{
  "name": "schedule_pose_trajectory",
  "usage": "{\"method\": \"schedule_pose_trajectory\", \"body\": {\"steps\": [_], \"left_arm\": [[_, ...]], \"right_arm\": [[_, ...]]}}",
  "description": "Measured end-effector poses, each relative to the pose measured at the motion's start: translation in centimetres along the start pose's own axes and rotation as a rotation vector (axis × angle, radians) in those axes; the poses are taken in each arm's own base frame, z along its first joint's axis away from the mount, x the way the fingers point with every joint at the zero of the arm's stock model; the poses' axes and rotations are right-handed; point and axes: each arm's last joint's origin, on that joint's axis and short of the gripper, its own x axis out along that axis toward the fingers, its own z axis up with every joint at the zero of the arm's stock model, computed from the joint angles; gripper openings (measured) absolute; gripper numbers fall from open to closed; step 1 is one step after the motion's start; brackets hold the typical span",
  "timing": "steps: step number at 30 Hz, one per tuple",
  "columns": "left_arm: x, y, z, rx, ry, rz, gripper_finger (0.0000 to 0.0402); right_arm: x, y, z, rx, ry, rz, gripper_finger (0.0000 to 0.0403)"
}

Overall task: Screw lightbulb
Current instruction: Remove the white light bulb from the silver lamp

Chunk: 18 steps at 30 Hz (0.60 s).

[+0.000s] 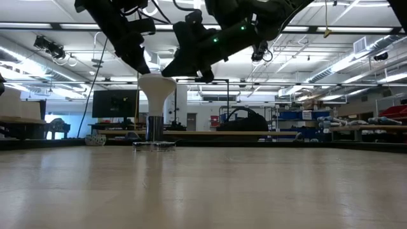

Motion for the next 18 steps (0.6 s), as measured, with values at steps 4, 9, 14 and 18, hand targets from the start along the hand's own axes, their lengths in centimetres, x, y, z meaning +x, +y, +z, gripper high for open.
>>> {"method": "schedule_pose_trajectory", "body": {"steps": [4,9,14,18], "left_arm": [[0.0,-0.1,-0.1,0.000,0.007,-0.007,0.0000],[-0.1,-0.5,-0.1,-0.003,0.014,-0.014,0.0000],[-0.2,-0.8,-0.2,0.003,0.022,-0.017,0.0000],[-0.2,-0.9,-0.2,-0.015,0.017,-0.042,0.0000]], "right_arm": [[0.0,-0.4,0.1,0.006,-0.003,-0.018,0.0009],[-0.1,-1.3,0.1,0.034,0.017,-0.041,0.0009],[-0.2,-2.1,0.2,0.040,0.015,-0.098,0.0009],[-0.2,-3.0,0.2,0.045,0.025,-0.151,0.0009]]}}
